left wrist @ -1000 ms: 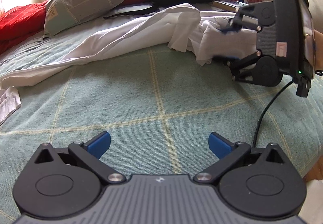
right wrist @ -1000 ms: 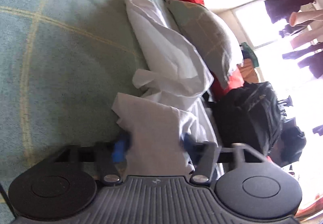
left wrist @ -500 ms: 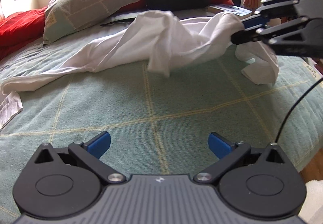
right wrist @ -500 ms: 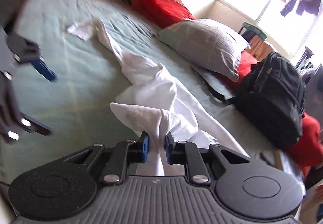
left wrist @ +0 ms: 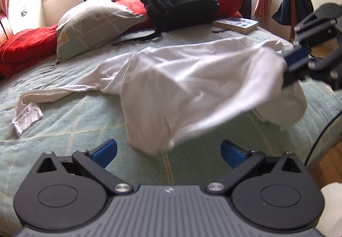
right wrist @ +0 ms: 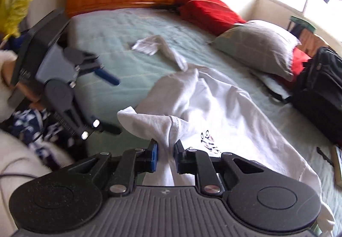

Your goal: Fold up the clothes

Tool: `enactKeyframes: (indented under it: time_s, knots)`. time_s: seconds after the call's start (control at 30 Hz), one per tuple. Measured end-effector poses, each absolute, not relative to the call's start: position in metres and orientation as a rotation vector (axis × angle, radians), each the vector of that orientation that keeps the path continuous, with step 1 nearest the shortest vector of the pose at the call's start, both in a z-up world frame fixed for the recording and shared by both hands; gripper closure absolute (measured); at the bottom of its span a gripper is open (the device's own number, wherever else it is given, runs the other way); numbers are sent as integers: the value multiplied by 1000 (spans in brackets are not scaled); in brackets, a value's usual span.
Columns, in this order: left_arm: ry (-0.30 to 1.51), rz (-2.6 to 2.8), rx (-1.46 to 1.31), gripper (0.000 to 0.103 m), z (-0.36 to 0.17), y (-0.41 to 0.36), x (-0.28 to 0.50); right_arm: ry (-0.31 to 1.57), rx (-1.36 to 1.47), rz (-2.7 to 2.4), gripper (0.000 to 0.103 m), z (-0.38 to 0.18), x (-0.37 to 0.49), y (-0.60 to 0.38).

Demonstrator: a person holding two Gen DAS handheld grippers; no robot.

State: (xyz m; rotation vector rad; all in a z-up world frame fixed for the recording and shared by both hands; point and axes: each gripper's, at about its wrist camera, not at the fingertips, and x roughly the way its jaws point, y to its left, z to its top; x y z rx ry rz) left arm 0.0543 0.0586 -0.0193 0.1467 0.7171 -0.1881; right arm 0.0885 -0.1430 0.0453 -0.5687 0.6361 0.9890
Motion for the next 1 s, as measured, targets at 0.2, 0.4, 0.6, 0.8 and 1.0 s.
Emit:
enactKeyframes:
  time_s: [0.2,0.4,0.6,0.8,1.0]
  knots:
    - [694,-205,171,1,-16,57,30,659,-526,976,72,42,59,-147]
    - [687,-227,181,1,-13,63,22,619,-427,940,56,52,49,-159]
    - [716,-257,169,1,-15,75,42,694,-258,847,45,30,75,-185]
    - [791,-250,111,1,-26,90,83,790,-74,754,28,-4,108,-218]
    - [813,-293,83,1,-33,92,112,842,108,664,13,-33,124,-265]
